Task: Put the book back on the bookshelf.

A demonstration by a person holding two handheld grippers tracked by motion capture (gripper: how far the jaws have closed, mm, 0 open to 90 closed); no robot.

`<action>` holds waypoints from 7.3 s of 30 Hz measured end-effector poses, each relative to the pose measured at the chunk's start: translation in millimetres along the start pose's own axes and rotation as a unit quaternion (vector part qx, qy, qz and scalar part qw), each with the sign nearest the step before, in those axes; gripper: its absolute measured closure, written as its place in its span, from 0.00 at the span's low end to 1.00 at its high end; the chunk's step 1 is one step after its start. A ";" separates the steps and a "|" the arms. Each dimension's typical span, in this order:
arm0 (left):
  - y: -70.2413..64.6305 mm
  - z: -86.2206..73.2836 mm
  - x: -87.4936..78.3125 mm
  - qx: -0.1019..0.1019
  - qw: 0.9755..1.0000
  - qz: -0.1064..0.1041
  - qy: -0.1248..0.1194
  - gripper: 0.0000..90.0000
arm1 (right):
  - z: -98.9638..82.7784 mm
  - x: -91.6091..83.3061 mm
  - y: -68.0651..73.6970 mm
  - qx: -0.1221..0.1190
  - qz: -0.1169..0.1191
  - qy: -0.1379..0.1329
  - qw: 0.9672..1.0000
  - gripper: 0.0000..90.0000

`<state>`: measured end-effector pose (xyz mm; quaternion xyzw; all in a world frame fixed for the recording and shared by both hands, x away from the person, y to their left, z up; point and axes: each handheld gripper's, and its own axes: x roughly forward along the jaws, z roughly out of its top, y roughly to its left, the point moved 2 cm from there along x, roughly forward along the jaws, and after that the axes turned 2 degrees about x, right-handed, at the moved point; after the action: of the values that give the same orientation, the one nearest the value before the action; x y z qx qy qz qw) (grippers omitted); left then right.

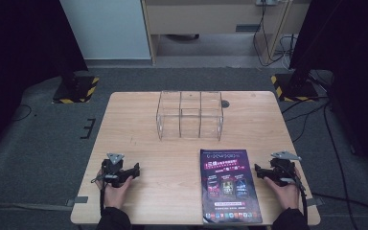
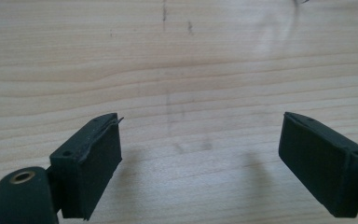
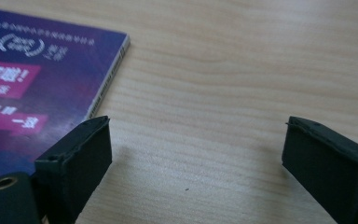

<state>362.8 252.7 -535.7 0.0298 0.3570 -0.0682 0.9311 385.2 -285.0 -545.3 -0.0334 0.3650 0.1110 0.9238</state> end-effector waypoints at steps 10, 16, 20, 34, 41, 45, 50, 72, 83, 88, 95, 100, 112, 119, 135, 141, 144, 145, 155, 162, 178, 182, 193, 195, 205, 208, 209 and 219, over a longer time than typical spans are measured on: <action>-9.2 5.9 -14.3 -0.015 0.999 -0.023 -0.025 0.15 | 4.6 -16.8 -1.7 0.017 0.013 -0.023 0.999 0.07; -19.1 10.7 -21.7 -0.012 0.998 -0.039 -0.038 0.15 | 6.2 -20.5 -2.5 0.021 0.017 -0.030 0.999 0.08; -26.6 14.3 -27.5 -0.011 0.998 -0.051 -0.046 0.15 | 8.3 -24.7 -1.8 0.024 0.022 -0.037 0.999 0.08; -62.5 23.3 -39.4 0.006 0.992 -0.101 -0.070 0.16 | 13.9 -33.8 6.7 0.021 0.033 -0.059 0.998 0.09; -79.5 25.3 -39.0 0.021 0.990 -0.113 -0.075 0.17 | 15.1 -34.3 8.7 0.022 0.038 -0.063 0.997 0.09; -84.0 26.6 -39.7 0.020 0.990 -0.119 -0.077 0.17 | 16.1 -34.2 9.3 0.020 0.041 -0.065 0.997 0.09; -92.5 33.9 -40.5 0.020 0.988 -0.128 -0.082 0.17 | 20.7 -34.3 13.5 0.020 0.049 -0.067 0.996 0.09; -154.0 39.4 -30.9 0.060 0.982 -0.169 -0.063 0.18 | 22.8 -35.3 24.1 0.016 0.072 -0.073 0.995 0.10; -179.2 33.5 -21.3 0.068 0.979 -0.186 -0.046 0.20 | 18.7 -33.1 30.3 0.011 0.082 -0.066 0.994 0.11; -189.4 29.6 -14.8 0.073 0.978 -0.190 -0.034 0.21 | 15.5 -31.7 33.0 0.008 0.088 -0.060 0.994 0.12; -199.3 25.5 -8.9 0.073 0.978 -0.195 -0.025 0.21 | 12.9 -30.5 35.4 0.006 0.093 -0.058 0.994 0.12; -207.1 20.7 -4.7 0.077 0.977 -0.200 -0.017 0.22 | 9.3 -28.7 37.3 0.006 0.094 -0.052 0.994 0.12; -220.0 11.7 5.9 0.079 0.976 -0.204 -0.003 0.24 | 1.7 -24.2 42.2 -0.006 0.100 -0.040 0.994 0.13; -223.3 10.0 8.9 0.072 0.975 -0.208 -0.005 0.26 | -1.6 -22.1 43.9 -0.007 0.104 -0.034 0.994 0.15; -231.6 4.6 17.0 0.064 0.974 -0.215 0.003 0.33 | -9.5 -15.4 54.0 -0.022 0.123 -0.011 0.992 0.24; -234.7 4.3 17.7 0.055 0.973 -0.222 0.000 0.36 | -12.8 -12.3 54.5 -0.017 0.132 -0.001 0.991 0.28; -236.0 4.0 17.9 0.051 0.973 -0.226 -0.002 0.37 | -13.7 -11.8 54.7 -0.014 0.134 0.002 0.991 0.30; -236.4 4.0 17.9 0.048 0.973 -0.228 -0.002 0.37 | -13.9 -11.6 54.5 -0.015 0.135 0.001 0.991 0.30; -238.0 3.7 19.6 0.030 0.974 -0.225 -0.010 0.36 | -15.0 -11.5 56.6 -0.015 0.140 -0.006 0.990 0.33; -237.8 4.4 21.2 0.001 0.973 -0.231 -0.014 0.35 | -15.7 -11.6 58.4 -0.015 0.142 -0.008 0.990 0.35; -234.7 3.5 16.1 -0.026 0.970 -0.240 -0.042 0.41 | -17.8 -11.8 58.6 -0.014 0.139 -0.017 0.990 0.36; -234.6 8.2 6.7 -0.043 0.956 -0.279 -0.076 0.43 | -17.8 -11.9 58.6 -0.013 0.140 -0.016 0.990 0.36; -246.2 1.8 3.9 -0.004 0.955 -0.284 -0.083 0.40 | -17.8 -11.9 57.6 -0.008 0.144 -0.016 0.989 0.36; -247.2 0.9 4.2 0.003 0.956 -0.282 -0.082 0.39 | -17.7 -11.8 57.6 -0.009 0.144 -0.017 0.989 0.36; -251.3 -3.5 -2.6 0.037 0.949 -0.298 -0.093 0.39 | -17.5 -11.5 57.4 -0.008 0.143 -0.017 0.990 0.36; -251.2 -3.6 -2.7 0.035 0.949 -0.299 -0.091 0.39 | -17.5 -11.4 57.6 -0.009 0.142 -0.017 0.990 0.36; -251.1 -2.9 -1.8 0.034 0.949 -0.301 -0.088 0.39 | -17.4 -11.3 57.6 -0.010 0.141 -0.018 0.990 0.36; -254.3 12.6 7.1 0.034 0.950 -0.299 -0.080 0.46 | -17.8 -12.0 56.8 -0.004 0.142 -0.019 0.990 0.37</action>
<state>338.6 -0.8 -532.8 -0.0521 0.2709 -0.3577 0.8921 351.8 -234.5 -549.1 0.0172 0.3483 0.2428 0.9052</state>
